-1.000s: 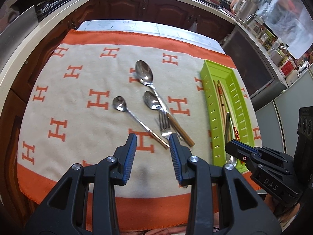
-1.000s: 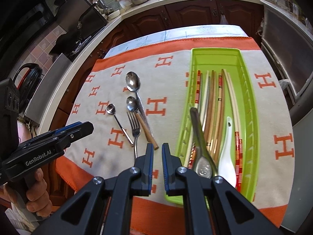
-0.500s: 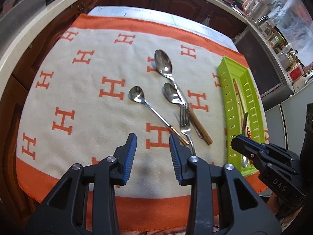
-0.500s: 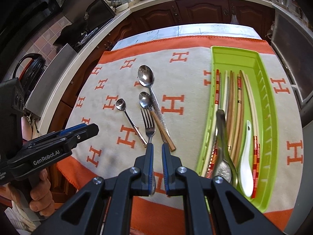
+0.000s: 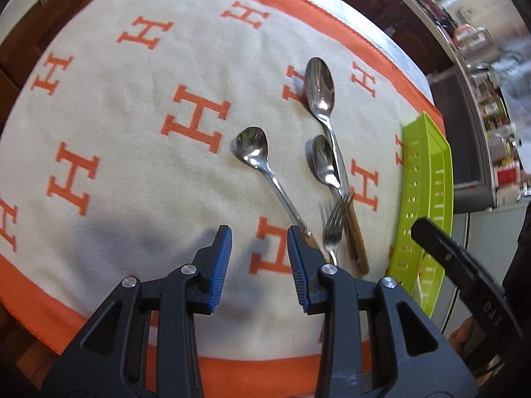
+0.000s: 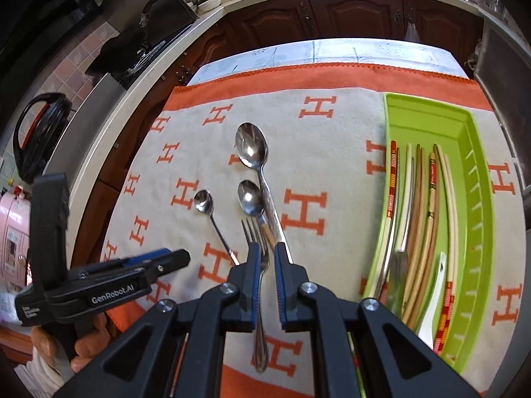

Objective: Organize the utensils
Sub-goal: 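Move both tools back over the spoons and fork on the blanket, then grasp the small teaspoon with the left gripper while the right grasps the wooden-handled spoon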

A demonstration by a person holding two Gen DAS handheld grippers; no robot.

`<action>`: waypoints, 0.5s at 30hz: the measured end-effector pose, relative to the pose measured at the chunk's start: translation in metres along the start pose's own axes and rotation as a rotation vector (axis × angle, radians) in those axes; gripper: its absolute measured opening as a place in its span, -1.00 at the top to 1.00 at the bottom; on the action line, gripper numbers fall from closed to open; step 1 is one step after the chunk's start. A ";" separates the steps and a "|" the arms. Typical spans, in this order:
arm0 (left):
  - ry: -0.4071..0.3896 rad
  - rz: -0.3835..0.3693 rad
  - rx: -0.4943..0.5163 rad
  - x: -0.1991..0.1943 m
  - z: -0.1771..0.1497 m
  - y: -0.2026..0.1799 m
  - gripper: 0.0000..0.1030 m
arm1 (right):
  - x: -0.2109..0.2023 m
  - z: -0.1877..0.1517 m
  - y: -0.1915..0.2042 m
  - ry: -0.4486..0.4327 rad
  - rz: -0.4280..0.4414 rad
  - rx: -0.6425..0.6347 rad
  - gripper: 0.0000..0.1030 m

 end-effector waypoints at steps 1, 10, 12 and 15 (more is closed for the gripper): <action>0.009 -0.002 -0.013 0.003 0.003 -0.002 0.40 | 0.001 0.002 -0.001 0.002 0.004 0.004 0.83; 0.055 0.085 -0.062 0.029 0.019 -0.028 0.40 | 0.007 0.019 -0.009 0.004 0.039 0.031 0.83; 0.061 0.114 -0.062 0.033 0.021 -0.034 0.40 | 0.009 0.020 -0.011 0.006 0.041 0.032 0.83; 0.054 0.185 -0.062 0.037 0.024 -0.042 0.40 | 0.011 0.020 -0.014 0.012 0.043 0.031 0.83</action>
Point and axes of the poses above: each gripper's, at about its wrist camera, not at the fingertips, and x roughly the way its jaws point, y to its left, z to its top, the point moved 9 cm from there along x, roughly the way its jaws point, and after that the axes turned 13 degrees about y, right-handed, at the moved point
